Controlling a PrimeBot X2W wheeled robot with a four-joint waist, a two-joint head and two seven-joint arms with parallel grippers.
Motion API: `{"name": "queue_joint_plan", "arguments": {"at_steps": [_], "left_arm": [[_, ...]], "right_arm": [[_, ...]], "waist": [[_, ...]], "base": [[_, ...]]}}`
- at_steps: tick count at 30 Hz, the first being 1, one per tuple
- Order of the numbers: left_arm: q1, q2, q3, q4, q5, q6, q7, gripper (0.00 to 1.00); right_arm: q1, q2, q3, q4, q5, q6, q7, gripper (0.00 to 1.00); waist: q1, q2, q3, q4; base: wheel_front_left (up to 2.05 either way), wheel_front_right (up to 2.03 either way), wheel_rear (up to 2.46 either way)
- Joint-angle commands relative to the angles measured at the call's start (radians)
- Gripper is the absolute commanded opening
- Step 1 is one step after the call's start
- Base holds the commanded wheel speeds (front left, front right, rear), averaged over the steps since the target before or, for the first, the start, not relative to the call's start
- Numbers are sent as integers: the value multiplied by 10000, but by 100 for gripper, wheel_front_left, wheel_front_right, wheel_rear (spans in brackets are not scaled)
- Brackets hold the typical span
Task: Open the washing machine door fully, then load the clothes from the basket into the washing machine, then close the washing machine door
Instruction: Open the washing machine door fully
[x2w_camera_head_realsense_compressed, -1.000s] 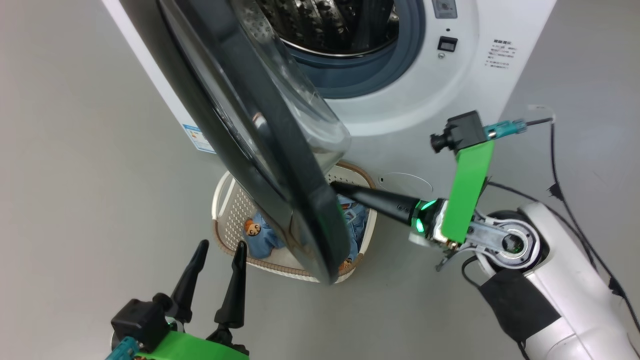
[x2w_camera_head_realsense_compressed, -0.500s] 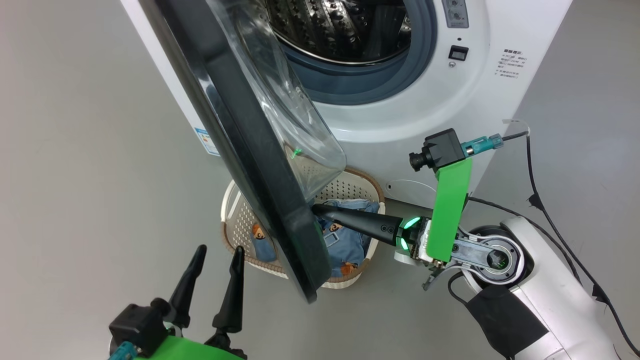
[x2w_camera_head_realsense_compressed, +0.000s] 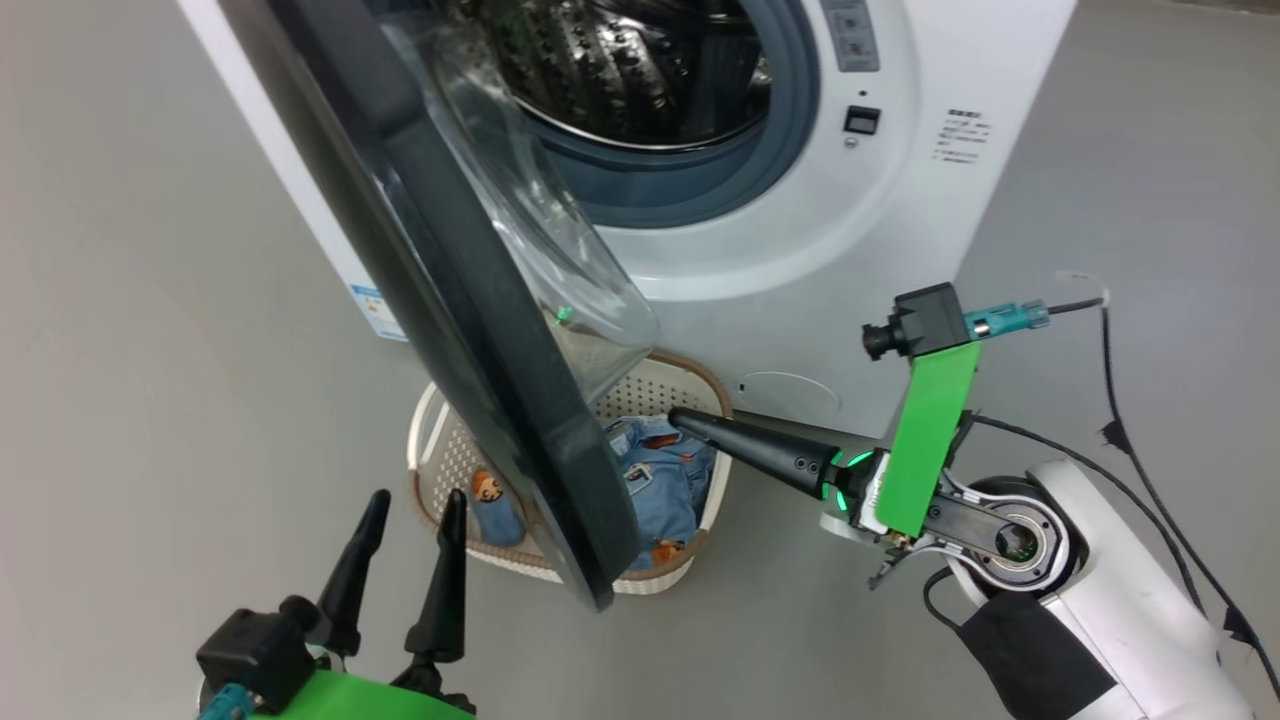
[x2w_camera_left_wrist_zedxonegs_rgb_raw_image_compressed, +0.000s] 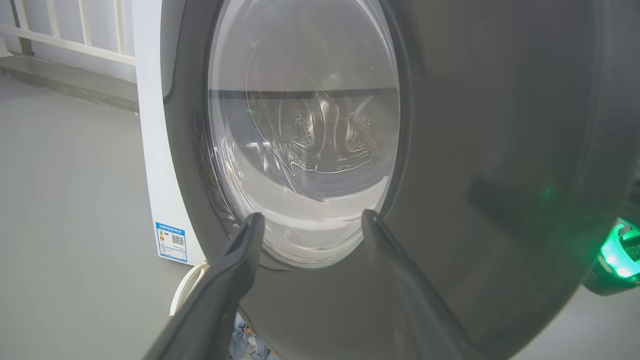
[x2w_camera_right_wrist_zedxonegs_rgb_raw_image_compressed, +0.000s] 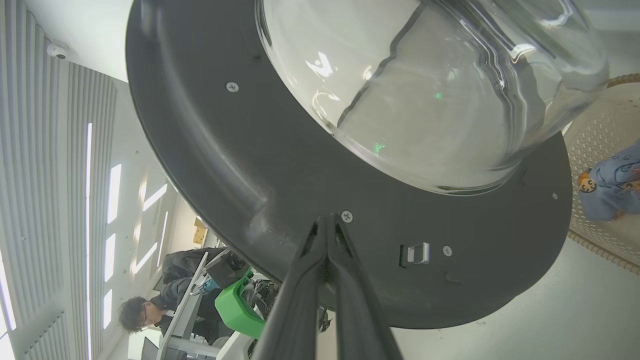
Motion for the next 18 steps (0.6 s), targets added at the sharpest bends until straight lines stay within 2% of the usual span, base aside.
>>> {"name": "queue_joint_plan", "arguments": {"at_steps": [1,2,11,18], "left_arm": [[-36,150,443,-170,64,-17,-65,100],[-29,171,479,-157,50,-17,-65,100],[239,424,634,-145,-16,-17,-65,100],[502,640,750,-148,-70,-17,-65,100]], "right_arm": [[112,-30,17,-255,-161,17,-208,89],[150,-90,9,-244,-182,17,-304,100],[708,-735,42,-260,-585,17,-1586,100],[1257,-1555,617,-57,-1420,17,-3601,100]], "waist": [[0,0,-128,-261],[0,0,-158,-331],[0,0,-518,-858],[0,0,-768,-1223]], "base": [[0,0,0],[0,0,0],[0,0,0],[0,0,0]]}}
